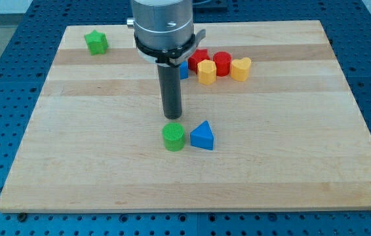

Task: Push the blue cube towards the blue triangle

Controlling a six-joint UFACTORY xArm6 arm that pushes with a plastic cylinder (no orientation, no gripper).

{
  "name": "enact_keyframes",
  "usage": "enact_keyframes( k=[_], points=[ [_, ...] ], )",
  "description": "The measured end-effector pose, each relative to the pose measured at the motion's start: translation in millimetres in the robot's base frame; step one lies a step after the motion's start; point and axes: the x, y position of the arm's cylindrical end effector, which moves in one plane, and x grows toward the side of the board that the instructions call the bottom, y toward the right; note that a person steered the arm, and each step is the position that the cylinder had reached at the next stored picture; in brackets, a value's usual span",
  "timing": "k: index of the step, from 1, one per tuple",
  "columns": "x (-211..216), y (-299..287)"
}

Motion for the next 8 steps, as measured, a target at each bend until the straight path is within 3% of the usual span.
enact_keyframes(
  k=[1,3,4,6,8],
  points=[
    [-31,-8],
    [-157,-33],
    [-176,-31],
    [-120,6],
    [-36,98]
  ],
)
